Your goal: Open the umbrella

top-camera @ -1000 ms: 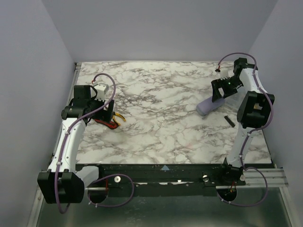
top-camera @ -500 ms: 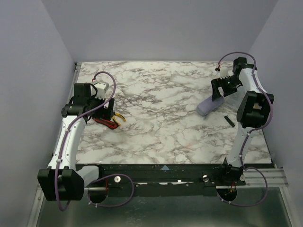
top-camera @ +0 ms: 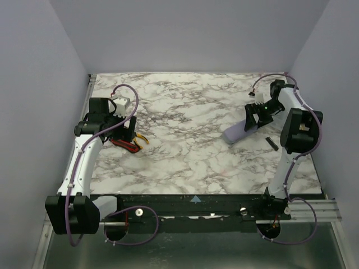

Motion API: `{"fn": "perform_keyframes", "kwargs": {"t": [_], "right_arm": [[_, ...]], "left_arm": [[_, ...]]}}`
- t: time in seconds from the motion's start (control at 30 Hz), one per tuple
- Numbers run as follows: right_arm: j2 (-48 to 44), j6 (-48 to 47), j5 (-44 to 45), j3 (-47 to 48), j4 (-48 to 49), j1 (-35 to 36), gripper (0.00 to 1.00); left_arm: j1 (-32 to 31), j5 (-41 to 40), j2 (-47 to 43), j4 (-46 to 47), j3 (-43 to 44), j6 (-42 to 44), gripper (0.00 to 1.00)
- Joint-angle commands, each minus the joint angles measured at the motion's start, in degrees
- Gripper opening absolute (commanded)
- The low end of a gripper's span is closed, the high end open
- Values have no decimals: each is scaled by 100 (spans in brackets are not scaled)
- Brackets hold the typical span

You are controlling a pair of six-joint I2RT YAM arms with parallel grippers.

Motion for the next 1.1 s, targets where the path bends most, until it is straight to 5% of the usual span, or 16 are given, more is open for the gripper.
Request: {"fn": "perform_keyframes", "kwargs": {"t": [0.0, 0.27, 0.53, 0.8, 1.07], "right_arm": [[-522, 686, -754, -953, 127, 313, 94], [-1491, 1605, -1186, -2556, 791, 955, 97], [-2049, 54, 222, -2053, 558, 956, 100], [-2774, -928, 587, -2220, 886, 1731, 100], [-2411, -1454, 773, -2383, 1151, 2273, 100]], "left_arm": [[-182, 225, 125, 76, 147, 196, 98], [-482, 629, 164, 198, -61, 242, 98], [-614, 1378, 40, 615, -230, -110, 98], [-619, 1492, 4, 941, -287, -270, 98], [-622, 1137, -234, 1402, -467, -413, 98]]}}
